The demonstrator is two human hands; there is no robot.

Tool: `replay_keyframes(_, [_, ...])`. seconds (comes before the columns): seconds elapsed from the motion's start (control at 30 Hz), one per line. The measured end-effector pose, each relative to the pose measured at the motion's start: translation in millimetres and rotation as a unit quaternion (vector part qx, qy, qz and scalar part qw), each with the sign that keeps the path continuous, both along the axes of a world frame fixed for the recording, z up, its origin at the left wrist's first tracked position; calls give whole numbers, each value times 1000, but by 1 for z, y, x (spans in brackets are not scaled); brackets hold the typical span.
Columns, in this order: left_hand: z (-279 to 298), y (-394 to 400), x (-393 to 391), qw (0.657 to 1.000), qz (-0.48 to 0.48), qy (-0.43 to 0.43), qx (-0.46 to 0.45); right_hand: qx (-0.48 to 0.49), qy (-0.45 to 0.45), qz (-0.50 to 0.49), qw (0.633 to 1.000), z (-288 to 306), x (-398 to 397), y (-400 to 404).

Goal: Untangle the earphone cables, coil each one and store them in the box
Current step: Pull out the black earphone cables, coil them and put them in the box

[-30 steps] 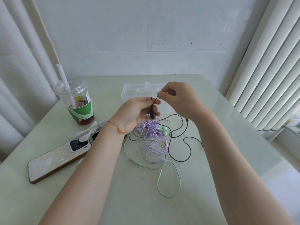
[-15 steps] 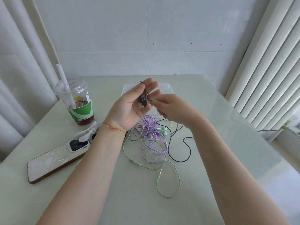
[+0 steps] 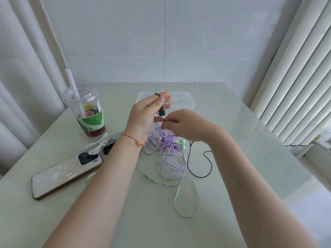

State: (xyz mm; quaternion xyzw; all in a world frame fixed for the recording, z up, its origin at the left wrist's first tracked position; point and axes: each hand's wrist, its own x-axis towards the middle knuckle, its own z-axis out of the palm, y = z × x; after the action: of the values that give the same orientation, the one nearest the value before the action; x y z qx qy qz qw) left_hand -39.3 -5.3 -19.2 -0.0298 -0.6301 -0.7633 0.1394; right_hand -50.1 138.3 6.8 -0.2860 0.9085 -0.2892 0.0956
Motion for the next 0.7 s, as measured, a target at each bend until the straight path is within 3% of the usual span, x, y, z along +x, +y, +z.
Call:
replay_keyframes(0.2, [-4, 6, 0, 1000, 10, -8, -27, 19, 58, 13, 998, 0, 5, -4])
replay_keyframes(0.37, [-7, 4, -3, 992, 4, -74, -99, -74, 104, -51, 991, 4, -2, 3])
replay_keyframes(0.53, [-5, -2, 0, 979, -121, -125, -101, -142, 87, -73, 983, 8, -7, 12])
replay_keyframes(0.7, [-5, -1, 0, 969, -187, -141, -83, -122, 85, -66, 987, 11, -7, 16])
